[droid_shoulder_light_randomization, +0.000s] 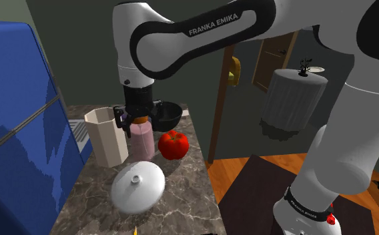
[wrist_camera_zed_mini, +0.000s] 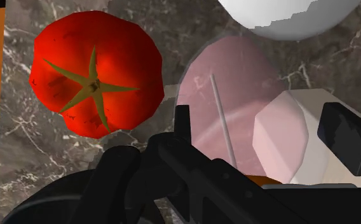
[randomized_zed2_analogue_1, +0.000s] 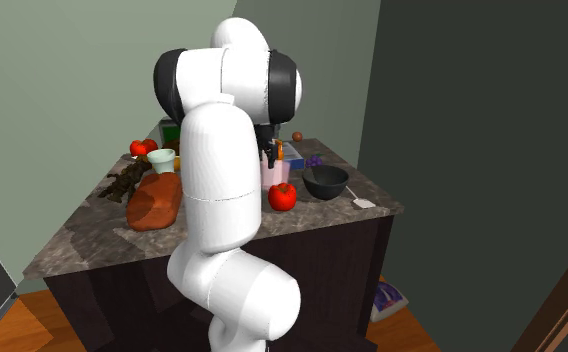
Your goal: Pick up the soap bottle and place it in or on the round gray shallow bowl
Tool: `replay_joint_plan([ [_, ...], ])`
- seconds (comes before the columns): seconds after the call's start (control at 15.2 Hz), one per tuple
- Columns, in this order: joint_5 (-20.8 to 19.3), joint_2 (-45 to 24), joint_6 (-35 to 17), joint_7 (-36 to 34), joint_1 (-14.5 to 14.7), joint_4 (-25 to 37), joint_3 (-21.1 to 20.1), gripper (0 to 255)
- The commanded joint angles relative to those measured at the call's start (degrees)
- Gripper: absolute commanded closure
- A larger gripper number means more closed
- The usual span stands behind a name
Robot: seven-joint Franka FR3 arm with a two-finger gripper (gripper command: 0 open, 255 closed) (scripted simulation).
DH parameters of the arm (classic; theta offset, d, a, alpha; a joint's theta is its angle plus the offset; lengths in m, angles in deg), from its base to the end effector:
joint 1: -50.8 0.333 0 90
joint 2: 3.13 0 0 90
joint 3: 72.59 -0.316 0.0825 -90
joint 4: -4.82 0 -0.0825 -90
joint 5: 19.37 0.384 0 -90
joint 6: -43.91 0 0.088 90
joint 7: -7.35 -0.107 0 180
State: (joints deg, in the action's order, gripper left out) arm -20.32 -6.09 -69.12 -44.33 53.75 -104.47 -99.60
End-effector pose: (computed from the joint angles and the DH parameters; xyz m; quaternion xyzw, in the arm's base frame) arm 0.4996 0.2826 0.4727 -0.9826 0.1857 -0.0047 0.0094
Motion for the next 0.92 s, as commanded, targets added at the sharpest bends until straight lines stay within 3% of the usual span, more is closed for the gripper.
replay_joint_plan([
  [0.0, 0.3, 0.5, 1.6, 0.1, 0.0, 1.2, 0.0, 255],
  [0.86, 0.7, 1.3, 11.5, 0.4, -0.1, 10.3, 0.0, 255],
])
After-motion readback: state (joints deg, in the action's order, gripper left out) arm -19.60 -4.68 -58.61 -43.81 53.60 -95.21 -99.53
